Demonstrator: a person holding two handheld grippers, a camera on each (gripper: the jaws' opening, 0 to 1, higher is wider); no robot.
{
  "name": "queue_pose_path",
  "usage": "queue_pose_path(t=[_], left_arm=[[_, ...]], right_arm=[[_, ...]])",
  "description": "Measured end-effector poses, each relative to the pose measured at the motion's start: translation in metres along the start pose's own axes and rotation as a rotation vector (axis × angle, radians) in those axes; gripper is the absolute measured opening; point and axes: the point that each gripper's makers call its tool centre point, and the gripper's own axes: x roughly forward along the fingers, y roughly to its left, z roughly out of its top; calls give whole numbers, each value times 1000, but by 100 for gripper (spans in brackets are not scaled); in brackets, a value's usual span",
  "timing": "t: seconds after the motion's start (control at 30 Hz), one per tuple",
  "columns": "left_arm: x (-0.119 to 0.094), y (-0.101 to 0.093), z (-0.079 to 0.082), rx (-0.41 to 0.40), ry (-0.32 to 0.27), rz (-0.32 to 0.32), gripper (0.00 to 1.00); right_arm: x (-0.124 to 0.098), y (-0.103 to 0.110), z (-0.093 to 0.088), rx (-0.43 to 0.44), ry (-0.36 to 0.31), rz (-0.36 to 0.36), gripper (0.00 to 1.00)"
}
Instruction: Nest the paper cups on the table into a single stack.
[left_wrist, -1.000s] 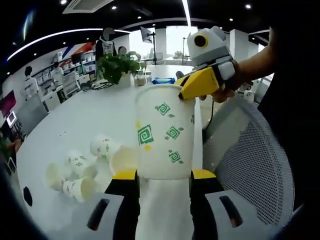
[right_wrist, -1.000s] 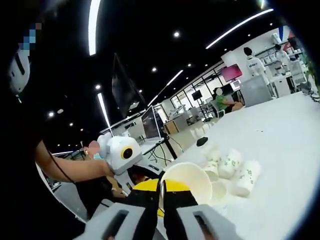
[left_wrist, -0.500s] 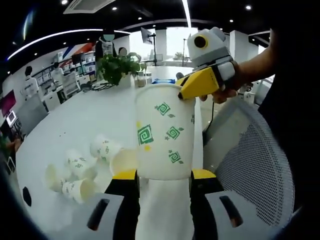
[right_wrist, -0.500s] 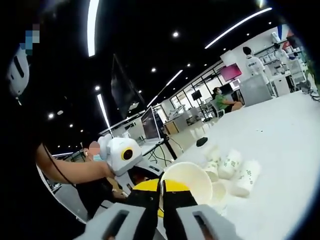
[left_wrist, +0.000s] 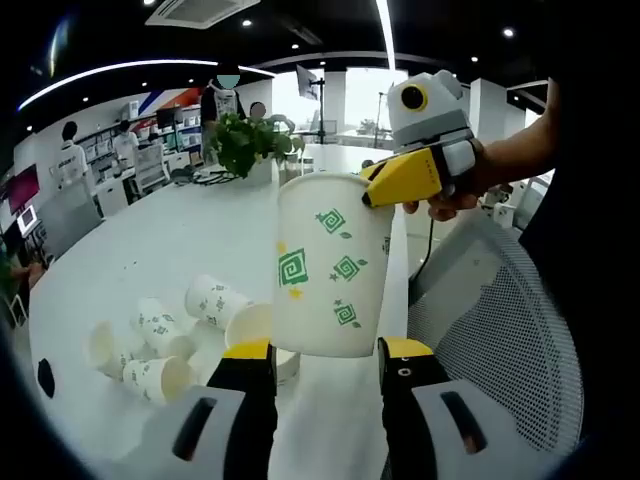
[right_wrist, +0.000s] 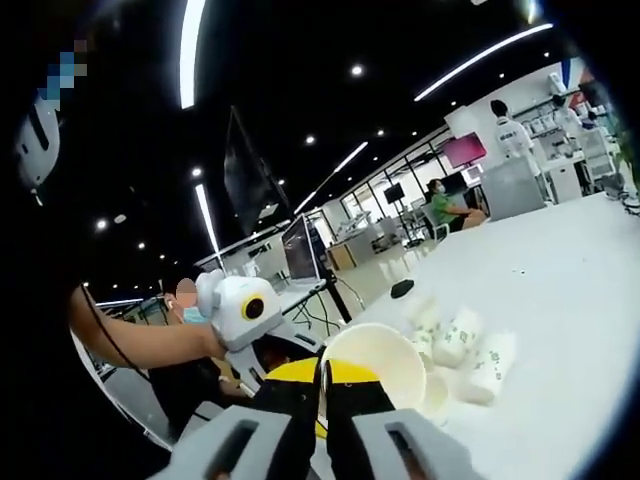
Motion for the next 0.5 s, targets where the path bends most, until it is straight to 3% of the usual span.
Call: queue_pose_path(t=[0.23, 0.5], left_arm=[[-6, 3, -3, -29, -22, 35, 45], [-13, 8, -2, -77, -79, 88, 56]], right_arm=[[4, -4, 2, -43, 14, -24, 0], [9, -17, -7, -167, 82, -85, 0]])
